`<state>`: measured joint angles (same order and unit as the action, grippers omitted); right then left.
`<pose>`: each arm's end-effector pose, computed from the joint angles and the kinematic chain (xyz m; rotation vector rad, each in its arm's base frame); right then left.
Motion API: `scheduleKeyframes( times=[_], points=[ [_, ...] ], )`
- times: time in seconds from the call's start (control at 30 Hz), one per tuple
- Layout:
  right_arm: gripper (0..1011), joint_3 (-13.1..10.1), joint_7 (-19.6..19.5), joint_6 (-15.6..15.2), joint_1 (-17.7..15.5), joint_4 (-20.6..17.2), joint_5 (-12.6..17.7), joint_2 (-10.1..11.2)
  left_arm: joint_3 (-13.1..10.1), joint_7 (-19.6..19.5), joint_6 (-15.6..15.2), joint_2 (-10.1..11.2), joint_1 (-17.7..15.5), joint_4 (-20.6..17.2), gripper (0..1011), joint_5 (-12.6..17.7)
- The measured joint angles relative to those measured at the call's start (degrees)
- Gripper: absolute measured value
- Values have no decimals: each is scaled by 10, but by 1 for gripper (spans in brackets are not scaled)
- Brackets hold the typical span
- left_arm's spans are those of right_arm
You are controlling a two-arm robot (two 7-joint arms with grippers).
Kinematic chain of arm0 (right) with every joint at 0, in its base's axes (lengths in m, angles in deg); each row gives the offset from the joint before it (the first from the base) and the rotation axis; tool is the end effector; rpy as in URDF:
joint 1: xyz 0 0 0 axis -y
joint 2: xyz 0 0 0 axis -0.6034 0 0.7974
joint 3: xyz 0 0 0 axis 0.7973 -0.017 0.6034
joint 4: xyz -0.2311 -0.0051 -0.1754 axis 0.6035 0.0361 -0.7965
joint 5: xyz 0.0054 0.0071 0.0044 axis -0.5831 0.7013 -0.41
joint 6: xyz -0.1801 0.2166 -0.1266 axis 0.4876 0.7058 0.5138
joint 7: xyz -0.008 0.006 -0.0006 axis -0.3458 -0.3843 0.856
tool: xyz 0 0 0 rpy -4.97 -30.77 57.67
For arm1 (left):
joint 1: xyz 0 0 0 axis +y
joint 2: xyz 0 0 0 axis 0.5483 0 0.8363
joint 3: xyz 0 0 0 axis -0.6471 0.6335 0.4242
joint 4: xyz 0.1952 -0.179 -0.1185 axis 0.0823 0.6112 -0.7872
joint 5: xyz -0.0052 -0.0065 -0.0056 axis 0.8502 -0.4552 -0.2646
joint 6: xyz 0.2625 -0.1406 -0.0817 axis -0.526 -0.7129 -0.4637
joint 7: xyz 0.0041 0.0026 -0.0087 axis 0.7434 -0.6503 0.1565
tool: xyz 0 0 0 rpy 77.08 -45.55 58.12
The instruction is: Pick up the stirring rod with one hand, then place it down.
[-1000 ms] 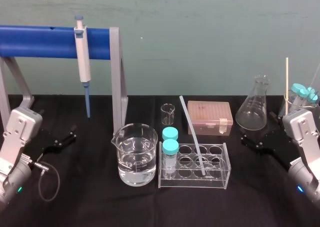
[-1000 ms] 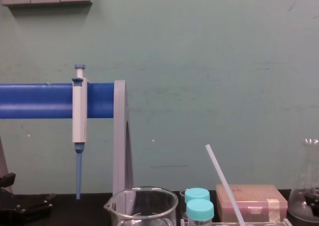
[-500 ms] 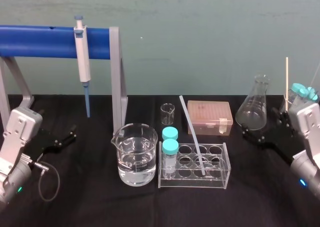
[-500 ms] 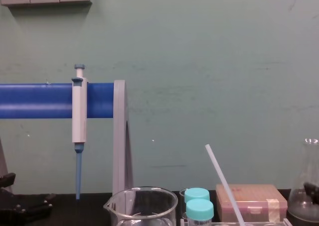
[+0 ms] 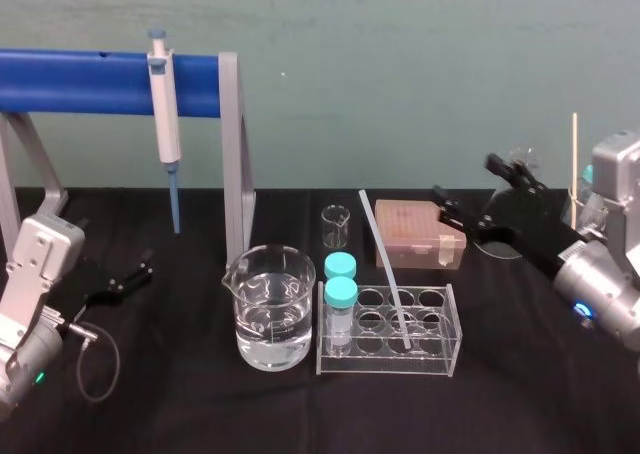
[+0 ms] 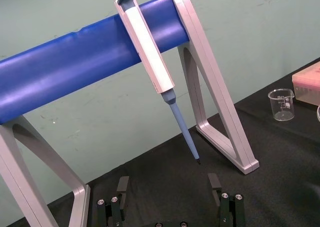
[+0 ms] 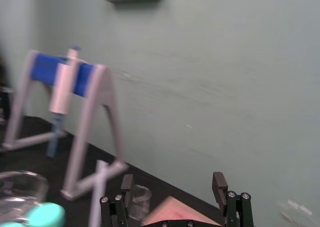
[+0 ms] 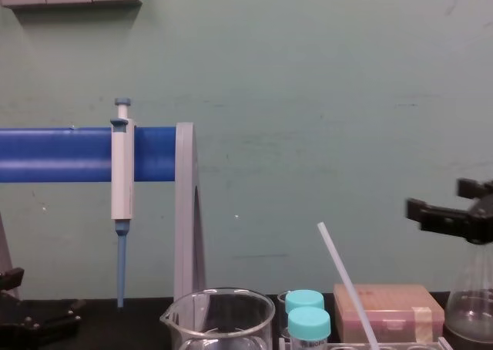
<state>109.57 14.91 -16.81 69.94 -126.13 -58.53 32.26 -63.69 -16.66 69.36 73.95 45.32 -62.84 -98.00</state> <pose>0.3924 -0.0747 -0.2484 -0.0231 -0.1971 -1.0137 0.3580 0.0826 -0.3023 0.3043 -0.2851 1.2479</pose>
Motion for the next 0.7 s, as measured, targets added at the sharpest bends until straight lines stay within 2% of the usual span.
scheduleKeyframes(
  times=[0.1, 0.17, 0.2, 0.27, 0.3, 0.4, 0.47, 0.7],
  points=[
    [1003, 8, 27, -3, 9, -5, 6, -8, 0, 0, 0, 0, 0, 0, 1000, 0],
    [1003, 11, 44, -24, 16, -8, 18, -15, 0, 0, 0, 0, 0, 0, 1000, 0],
    [1003, 11, 44, -24, 16, -8, 18, -15, 0, 0, 0, 0, 0, 0, 1000, 0],
    [1003, 16, 62, -61, 27, -8, 33, -25, 0, 0, 0, 0, 0, 0, 1000, 0],
    [1003, 16, 62, -61, 27, -8, 33, -25, 0, 0, 0, 0, 0, 0, 1000, 0],
    [1003, 22, 74, -114, 43, 1, 45, -38, 0, 0, 0, 0, 0, 0, 1000, 0],
    [1003, 26, 77, -136, 52, 12, 46, -46, 0, 0, 0, 0, 0, 0, 1000, 0],
    [1003, 43, 88, -167, 78, 47, 36, -66, 0, 0, 0, 0, 0, 0, 1000, 0]
  ],
)
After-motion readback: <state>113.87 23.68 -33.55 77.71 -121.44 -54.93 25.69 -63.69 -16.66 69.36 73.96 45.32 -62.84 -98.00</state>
